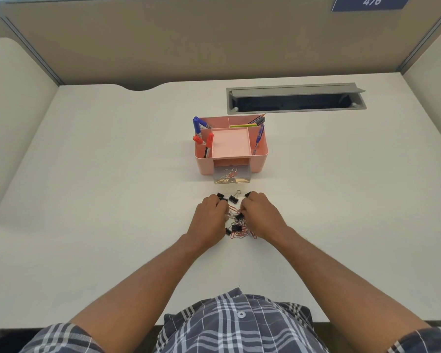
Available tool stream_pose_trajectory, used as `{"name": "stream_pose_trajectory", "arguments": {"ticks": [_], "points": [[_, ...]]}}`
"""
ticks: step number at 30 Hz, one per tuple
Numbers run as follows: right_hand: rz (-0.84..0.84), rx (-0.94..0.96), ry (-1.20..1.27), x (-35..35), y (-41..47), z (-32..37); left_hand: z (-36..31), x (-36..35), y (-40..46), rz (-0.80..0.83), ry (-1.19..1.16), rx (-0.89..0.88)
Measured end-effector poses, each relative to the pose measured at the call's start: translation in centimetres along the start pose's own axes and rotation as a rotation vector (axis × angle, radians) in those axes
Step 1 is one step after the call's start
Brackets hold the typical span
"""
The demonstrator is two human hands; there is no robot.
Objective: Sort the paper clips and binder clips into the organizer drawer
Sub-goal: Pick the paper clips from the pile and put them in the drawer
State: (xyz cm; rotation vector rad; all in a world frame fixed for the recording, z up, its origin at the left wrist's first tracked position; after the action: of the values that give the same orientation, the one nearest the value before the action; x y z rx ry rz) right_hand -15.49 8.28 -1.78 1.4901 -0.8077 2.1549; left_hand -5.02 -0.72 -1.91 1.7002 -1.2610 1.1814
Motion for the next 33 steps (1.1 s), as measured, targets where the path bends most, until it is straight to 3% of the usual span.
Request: {"name": "stream_pose_trajectory", "arguments": {"ticks": [15, 23, 28, 31, 33], "points": [[0.010, 0.021, -0.046, 0.2, -0.3, 0.2, 0.2, 0.4, 0.1, -0.004, -0.003, 0.016], [0.052, -0.147, 0.402, 2.1, 0.3, -0.7, 1.0, 2.6, -0.1, -0.161, -0.338, 0.210], [-0.214, -0.088, 0.606, 6.8, 0.7, 0.1, 1.4, 6.1, 1.3, -0.348, -0.396, 0.219], [-0.356, -0.034, 0.495, 9.0, 2.1, 1.0, 1.6, 7.7, 3.2, -0.403, -0.336, 0.193], [-0.361, -0.027, 0.385, 9.4, 3.2, 1.6, 1.6, 8.1, 4.5, -0.396, -0.304, 0.170]]}}
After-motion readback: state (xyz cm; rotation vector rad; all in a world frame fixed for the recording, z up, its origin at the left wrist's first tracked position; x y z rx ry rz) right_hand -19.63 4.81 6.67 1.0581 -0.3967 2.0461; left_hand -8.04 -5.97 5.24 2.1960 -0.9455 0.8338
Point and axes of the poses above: each hand's wrist, its own y-axis towards the middle knuckle, its own x-axis out of the back of the hand, z = x × y, the point moved 6 cm from there along y, towards the middle knuckle, and after that the axes turned 10 degrees about -x, right-handed, at the moved point
